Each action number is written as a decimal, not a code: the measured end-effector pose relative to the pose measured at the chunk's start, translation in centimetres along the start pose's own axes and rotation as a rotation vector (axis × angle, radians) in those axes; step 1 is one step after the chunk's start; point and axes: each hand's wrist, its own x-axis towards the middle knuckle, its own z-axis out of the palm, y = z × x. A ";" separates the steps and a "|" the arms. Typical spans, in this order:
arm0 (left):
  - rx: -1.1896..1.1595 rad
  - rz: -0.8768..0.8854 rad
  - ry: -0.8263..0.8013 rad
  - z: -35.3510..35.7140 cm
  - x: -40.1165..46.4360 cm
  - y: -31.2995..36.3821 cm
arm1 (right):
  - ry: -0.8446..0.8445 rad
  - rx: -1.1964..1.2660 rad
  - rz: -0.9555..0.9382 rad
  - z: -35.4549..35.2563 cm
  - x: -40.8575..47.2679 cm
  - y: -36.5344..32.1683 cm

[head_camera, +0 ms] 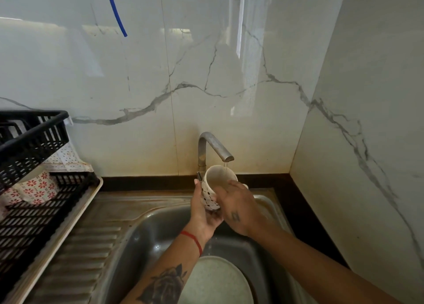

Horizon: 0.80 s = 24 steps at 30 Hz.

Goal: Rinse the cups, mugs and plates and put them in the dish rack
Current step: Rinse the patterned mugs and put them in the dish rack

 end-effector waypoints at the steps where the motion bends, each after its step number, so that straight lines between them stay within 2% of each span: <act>1: 0.014 0.003 -0.027 0.0 0.0 -0.3 | -0.012 0.020 0.053 0.3 0.0 -0.2; 4: -0.004 0.026 -0.025 -0.1 0.0 -0.6 | -0.139 -0.016 0.040 0.9 -0.8 -0.2; 8: 0.088 0.007 0.070 -0.9 0.2 0.2 | -0.342 -0.141 -0.256 0.0 -1.0 2.0; 10: 0.137 0.011 0.096 -1.0 0.4 0.7 | -0.368 -0.259 -0.356 -1.3 -0.5 3.1; 12: 0.145 0.016 0.075 -0.7 0.1 1.0 | -0.352 -0.352 -0.377 -1.7 -0.4 3.3; 15: 0.118 0.115 0.043 0.2 -0.6 0.3 | -0.288 -0.297 -0.244 -1.2 -0.4 1.8; 19: 0.380 0.363 0.013 0.9 -0.8 -2.1 | -0.095 -0.373 -0.105 0.0 -0.6 -0.1; 22: 0.419 0.333 0.023 0.4 -0.9 -1.5 | -0.301 -0.400 -0.198 0.5 -1.0 0.7; 24: 0.504 0.290 0.033 -0.5 -0.8 -0.6 | -0.418 -0.421 -0.360 -0.1 -1.1 2.3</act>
